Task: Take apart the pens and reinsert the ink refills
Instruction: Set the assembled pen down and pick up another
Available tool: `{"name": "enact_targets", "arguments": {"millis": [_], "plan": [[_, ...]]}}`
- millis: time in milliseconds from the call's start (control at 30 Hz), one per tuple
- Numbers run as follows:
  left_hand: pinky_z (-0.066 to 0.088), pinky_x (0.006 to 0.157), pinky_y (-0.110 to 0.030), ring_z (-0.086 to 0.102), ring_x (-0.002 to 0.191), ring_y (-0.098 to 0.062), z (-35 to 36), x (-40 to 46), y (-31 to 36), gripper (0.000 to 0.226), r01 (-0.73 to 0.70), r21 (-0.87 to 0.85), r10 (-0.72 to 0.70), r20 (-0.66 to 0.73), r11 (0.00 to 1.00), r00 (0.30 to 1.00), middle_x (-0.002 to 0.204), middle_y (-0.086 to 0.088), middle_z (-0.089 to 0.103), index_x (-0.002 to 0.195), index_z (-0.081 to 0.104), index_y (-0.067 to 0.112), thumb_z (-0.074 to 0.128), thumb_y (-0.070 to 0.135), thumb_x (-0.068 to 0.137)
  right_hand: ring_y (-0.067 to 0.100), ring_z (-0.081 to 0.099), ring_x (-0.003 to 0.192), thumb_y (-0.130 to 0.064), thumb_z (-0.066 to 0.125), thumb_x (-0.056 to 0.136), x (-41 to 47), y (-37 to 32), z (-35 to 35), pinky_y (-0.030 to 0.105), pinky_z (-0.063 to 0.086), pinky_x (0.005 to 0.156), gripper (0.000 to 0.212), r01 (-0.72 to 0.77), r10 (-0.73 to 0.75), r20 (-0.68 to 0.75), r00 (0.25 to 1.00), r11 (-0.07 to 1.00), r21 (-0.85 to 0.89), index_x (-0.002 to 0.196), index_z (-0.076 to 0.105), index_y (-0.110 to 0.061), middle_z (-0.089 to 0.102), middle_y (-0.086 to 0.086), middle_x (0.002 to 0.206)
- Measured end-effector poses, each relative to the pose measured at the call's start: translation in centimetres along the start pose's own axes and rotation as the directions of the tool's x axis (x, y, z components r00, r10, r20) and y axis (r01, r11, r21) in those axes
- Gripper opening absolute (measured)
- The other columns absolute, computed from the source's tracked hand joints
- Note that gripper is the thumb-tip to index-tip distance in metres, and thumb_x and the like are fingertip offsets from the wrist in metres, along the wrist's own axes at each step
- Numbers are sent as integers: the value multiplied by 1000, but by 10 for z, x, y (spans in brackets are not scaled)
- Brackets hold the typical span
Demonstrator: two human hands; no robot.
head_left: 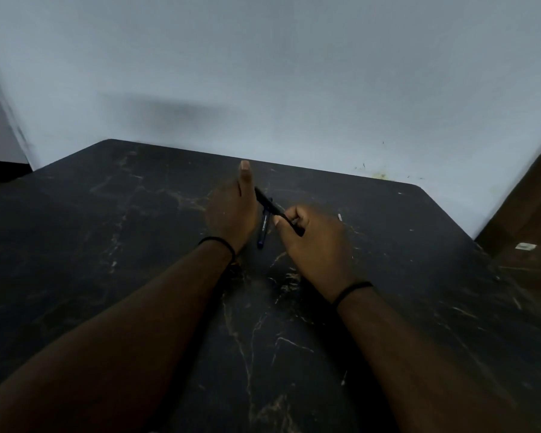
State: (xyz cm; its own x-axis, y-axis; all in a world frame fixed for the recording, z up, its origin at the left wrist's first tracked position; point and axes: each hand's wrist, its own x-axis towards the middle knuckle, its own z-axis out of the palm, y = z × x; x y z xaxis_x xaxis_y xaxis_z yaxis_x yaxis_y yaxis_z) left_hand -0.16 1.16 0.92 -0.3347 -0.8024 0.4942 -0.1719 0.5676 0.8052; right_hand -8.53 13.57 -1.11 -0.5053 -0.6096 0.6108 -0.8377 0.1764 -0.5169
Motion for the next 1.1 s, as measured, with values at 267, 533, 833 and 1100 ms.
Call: {"name": "enact_targets", "arguments": {"millis": [267,533,833,1100], "plan": [[38,52,-26,53,59,-13,17,8,-20,49,-106,536,17,167,838,986,70,1,59,74,55,16,48,62,90,0,56,66,-33,52,96,6,7,-12,22,43,56,19,-249,248,-51,967,968,-9,111,63,-29,55,-19,74],[42,61,-29,56,70,-21,16,20,-17,26,-224,654,-9,333,723,943,80,-5,61,76,59,16,49,35,91,11,62,75,-40,53,96,4,-15,-14,35,54,69,21,-219,219,-14,976,975,-41,107,59,-23,65,-8,85],[23,45,-24,44,47,-11,-17,35,-33,31,107,428,-113,-10,897,994,54,2,48,56,47,18,53,32,83,29,58,75,-33,50,91,17,-36,15,30,32,60,22,-341,384,108,917,895,-288,83,54,-13,60,5,80],[21,44,-23,39,43,-8,-15,34,-33,39,103,363,-109,-4,926,994,48,6,42,49,38,20,57,30,81,32,67,96,-31,51,91,30,-38,39,29,37,66,24,-398,438,53,897,855,-334,98,64,-12,70,10,104]]}}
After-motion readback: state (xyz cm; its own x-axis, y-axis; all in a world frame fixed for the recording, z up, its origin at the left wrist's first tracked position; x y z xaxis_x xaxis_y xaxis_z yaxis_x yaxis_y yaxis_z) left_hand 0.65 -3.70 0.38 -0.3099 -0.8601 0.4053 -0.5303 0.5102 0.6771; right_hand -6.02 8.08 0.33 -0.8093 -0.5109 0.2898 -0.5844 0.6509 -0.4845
